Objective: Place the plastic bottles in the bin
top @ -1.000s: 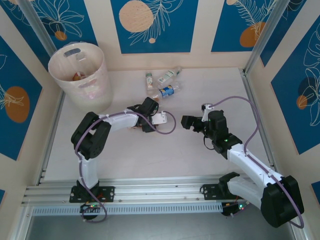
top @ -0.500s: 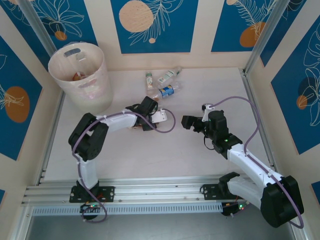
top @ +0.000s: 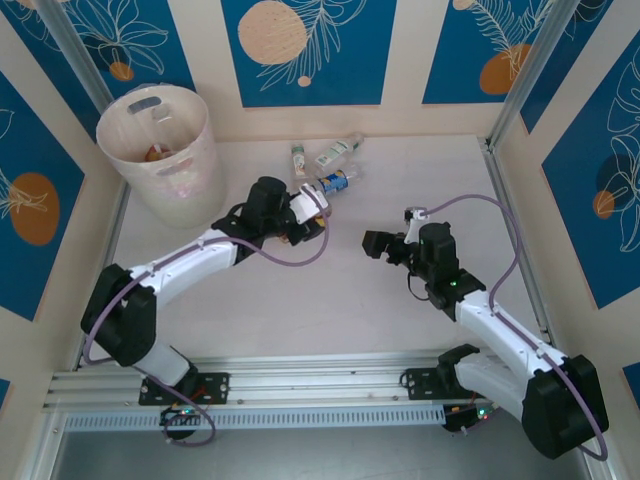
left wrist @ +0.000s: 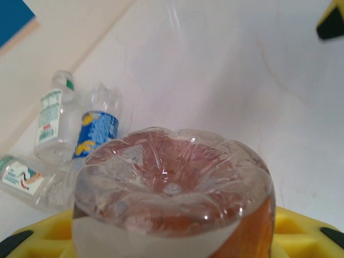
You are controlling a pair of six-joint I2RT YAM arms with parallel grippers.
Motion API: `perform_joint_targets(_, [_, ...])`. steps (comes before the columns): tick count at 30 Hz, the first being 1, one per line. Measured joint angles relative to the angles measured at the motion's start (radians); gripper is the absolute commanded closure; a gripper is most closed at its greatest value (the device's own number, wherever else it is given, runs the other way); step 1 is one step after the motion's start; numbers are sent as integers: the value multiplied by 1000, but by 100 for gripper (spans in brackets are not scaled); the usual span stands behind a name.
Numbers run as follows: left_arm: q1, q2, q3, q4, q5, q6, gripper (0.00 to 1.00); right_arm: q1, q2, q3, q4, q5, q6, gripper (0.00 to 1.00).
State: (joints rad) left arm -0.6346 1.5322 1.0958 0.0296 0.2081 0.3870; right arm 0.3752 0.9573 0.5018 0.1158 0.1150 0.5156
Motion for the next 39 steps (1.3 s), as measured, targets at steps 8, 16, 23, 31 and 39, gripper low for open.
perform_joint_targets(8, [18,-83,-66,176,21,-181,100,0,-39,0,64,-64,-1,0])
perform_joint_targets(16, [45,-204,-66,253,-43,-277,100,0,-39,0,110,-119,2,0])
perform_joint_targets(23, [94,-306,-62,243,-165,-309,100,3,-32,2,174,-155,24,0])
perform_joint_targets(31, [263,-354,30,240,-203,-428,100,20,63,49,215,-184,34,0])
perform_joint_targets(39, [409,-267,294,229,-309,-399,100,51,119,90,228,-199,34,0])
